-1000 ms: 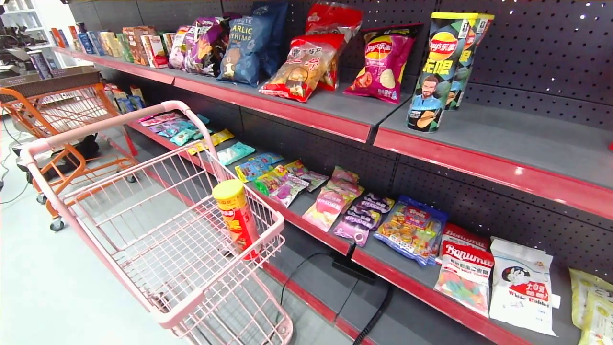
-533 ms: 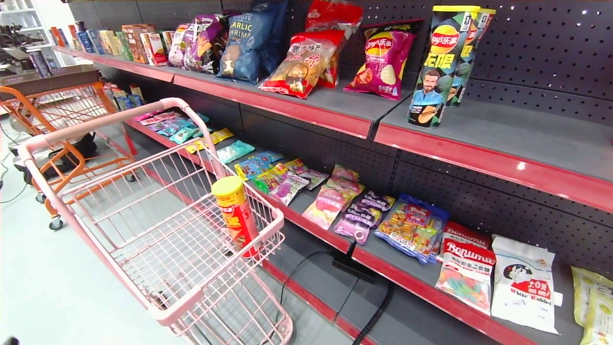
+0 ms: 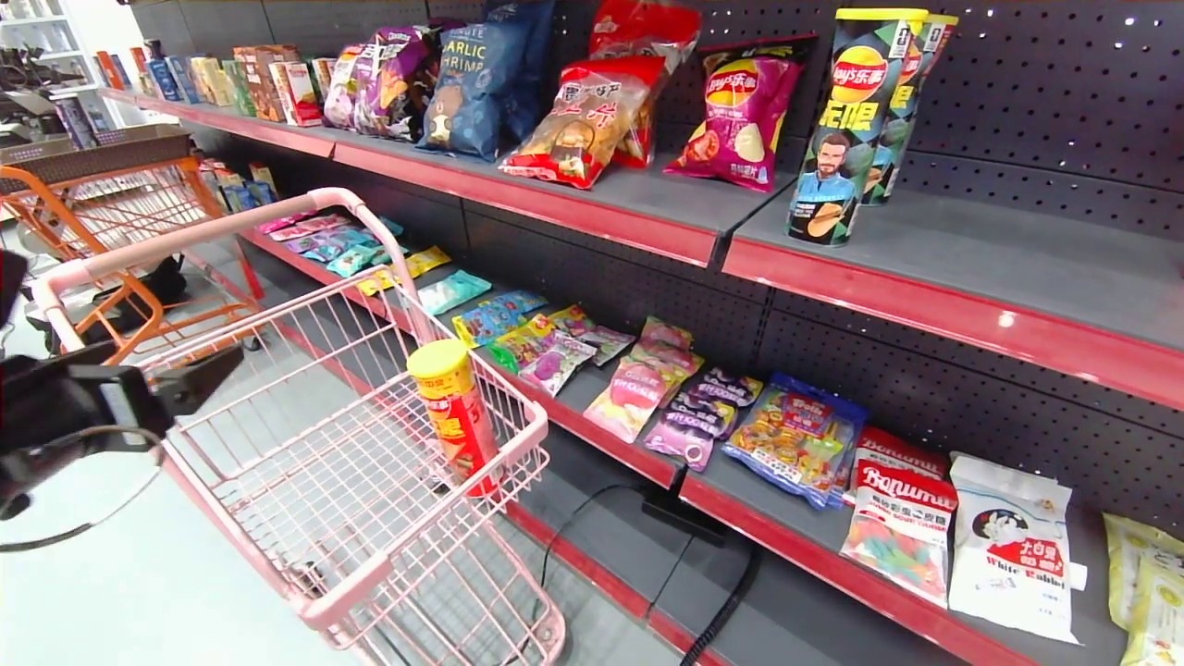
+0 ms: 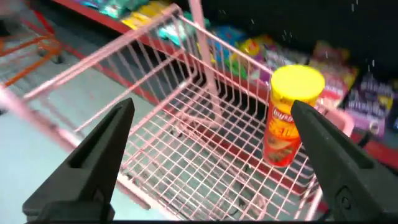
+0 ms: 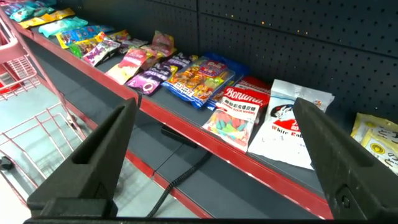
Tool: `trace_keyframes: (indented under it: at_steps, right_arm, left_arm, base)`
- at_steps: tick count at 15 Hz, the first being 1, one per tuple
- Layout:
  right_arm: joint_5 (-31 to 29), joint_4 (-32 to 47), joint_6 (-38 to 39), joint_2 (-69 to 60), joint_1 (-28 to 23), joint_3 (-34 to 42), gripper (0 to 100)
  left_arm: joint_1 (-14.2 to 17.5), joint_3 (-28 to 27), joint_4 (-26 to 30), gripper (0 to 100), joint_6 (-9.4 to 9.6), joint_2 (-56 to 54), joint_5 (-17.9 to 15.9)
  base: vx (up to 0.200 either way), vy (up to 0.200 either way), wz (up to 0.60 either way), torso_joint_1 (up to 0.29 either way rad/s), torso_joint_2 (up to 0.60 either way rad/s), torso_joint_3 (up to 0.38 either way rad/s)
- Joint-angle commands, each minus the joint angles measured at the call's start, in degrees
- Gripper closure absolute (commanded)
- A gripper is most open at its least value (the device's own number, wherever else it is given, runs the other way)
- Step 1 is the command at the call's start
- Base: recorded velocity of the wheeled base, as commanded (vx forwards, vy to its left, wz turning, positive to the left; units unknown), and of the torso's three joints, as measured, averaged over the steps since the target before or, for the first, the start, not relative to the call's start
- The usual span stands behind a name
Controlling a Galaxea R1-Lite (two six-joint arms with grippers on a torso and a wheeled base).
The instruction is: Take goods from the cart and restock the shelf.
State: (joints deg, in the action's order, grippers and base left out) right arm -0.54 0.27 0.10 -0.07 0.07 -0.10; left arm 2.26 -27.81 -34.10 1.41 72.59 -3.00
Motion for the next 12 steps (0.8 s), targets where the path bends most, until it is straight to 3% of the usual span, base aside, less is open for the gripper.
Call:
trace_keyframes:
  at_steps: [1,6,9,12]
  right_arm:
    - [0.01,0.00,-0.01,0.07,0.01,0.01,0]
    - [0.10,0.00,-0.27,0.07,0.01,0.01,0]
    - [0.10,0.00,-0.27,0.07,0.01,0.01,0]
    - [0.10,0.00,-0.27,0.07,0.01,0.01,0]
  left_arm:
    - [-0.41,0.82,-10.46,0,5.53,23.21,-7.64]
    - [-8.76,-1.90,-20.04,0,5.53,35.95,-10.10]
    - [-11.31,-6.65,-20.13,0,5.44,40.61,-10.80]
    - [-11.75,-12.01,-20.13,0,5.44,44.48,-10.89]
  base:
    - [0.000,0.000,0.00,0.000,0.00,0.000]
    - [0.000,0.000,0.00,0.000,0.00,0.000]
    - [0.000,0.000,0.00,0.000,0.00,0.000]
    - [0.000,0.000,0.00,0.000,0.00,0.000]
